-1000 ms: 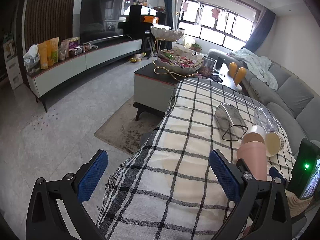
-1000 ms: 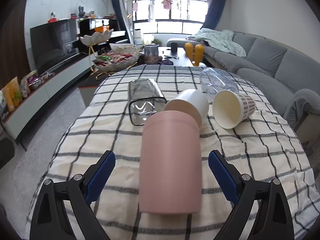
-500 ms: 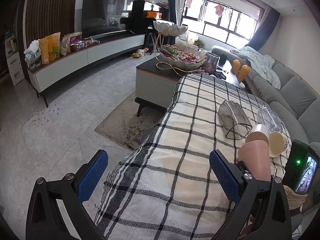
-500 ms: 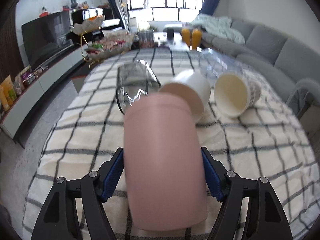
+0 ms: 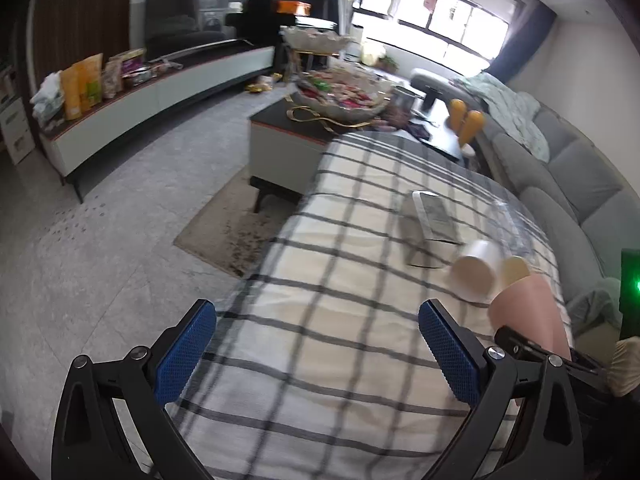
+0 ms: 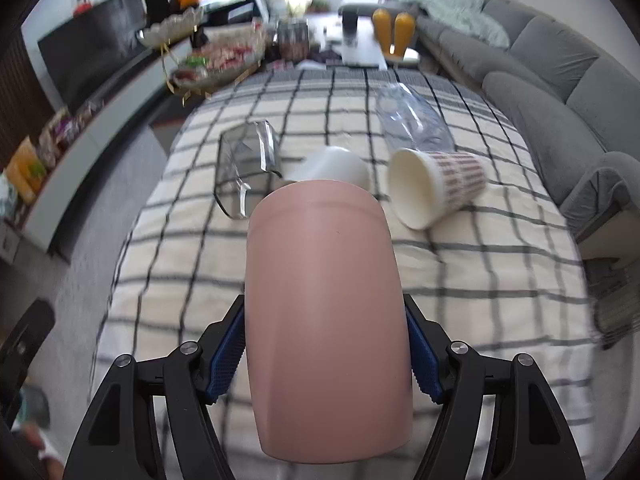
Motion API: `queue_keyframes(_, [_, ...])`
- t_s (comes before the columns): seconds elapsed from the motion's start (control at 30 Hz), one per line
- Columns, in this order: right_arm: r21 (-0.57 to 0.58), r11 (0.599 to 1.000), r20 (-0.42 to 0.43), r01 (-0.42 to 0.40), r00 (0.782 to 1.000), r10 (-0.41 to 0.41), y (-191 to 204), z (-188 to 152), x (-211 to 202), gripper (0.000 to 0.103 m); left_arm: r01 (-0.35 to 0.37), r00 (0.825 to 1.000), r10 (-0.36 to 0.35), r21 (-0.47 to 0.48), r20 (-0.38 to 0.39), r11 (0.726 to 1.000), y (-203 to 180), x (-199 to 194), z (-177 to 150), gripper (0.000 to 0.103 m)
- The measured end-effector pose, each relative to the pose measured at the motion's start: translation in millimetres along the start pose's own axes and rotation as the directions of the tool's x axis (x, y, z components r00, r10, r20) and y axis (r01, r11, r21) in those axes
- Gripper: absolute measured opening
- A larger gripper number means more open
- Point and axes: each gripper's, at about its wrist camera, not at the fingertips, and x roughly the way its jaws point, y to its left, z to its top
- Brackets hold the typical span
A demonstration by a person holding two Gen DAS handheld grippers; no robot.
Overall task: Flip cup upside down
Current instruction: 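Lift the pink cup with the right tool and rotate it bottom up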
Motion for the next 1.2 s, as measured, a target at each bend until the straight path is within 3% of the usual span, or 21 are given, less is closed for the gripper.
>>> queue_keyframes(0.13, [-0.056, 0.998, -0.151, -0.007, 0.988, -0.002, -20, 4, -15, 0.071, 0.079, 0.996, -0.077, 0.046, -0.034, 0.996, -38, -10, 3, 0.103])
queue_keyframes(0.3, [-0.146, 0.989, -0.364, -0.025, 0.931, -0.031, -35, 7, -15, 0.071, 0.139, 0.99, -0.135, 0.111, -0.04, 0.984, -77, -20, 0, 0.103])
queue_keyframes(0.53, [-0.207, 0.977, -0.577, -0.05, 0.812, -0.081, -54, 23, 14, 0.071, 0.163, 0.986, -0.157, 0.116, -0.059, 0.98, -111, -13, 0, 0.103])
queue_keyframes(0.7, [-0.238, 0.968, -0.71, -0.076, 0.694, -0.12, -65, 28, 44, 0.071, 0.166, 0.984, -0.156, 0.117, -0.085, 0.979, -131, 8, 5, 0.103])
queue_keyframes(0.8, [-0.255, 0.964, -0.759, -0.073, 0.633, -0.153, -74, 34, 62, 0.071, 0.164, 0.98, -0.151, 0.098, -0.129, 0.981, -138, 28, 8, 0.103])
queue_keyframes(0.9, [-0.282, 0.956, -0.775, -0.079, 0.606, -0.179, -75, 41, 75, 0.071, 0.154, 0.977, -0.142, 0.071, -0.156, 0.986, -140, 44, 10, 0.103])
queue_keyframes(1.07, [-0.306, 0.948, -0.817, -0.081, 0.534, -0.218, -78, 48, 102, 0.071, 0.114, 0.976, -0.098, 0.076, -0.195, 0.991, -146, 68, 12, 0.103])
queue_keyframes(1.2, [-0.321, 0.944, -0.836, -0.082, 0.493, -0.241, -79, 50, 119, 0.071, 0.075, 0.974, -0.057, 0.074, -0.219, 0.994, -143, 85, 12, 0.103])
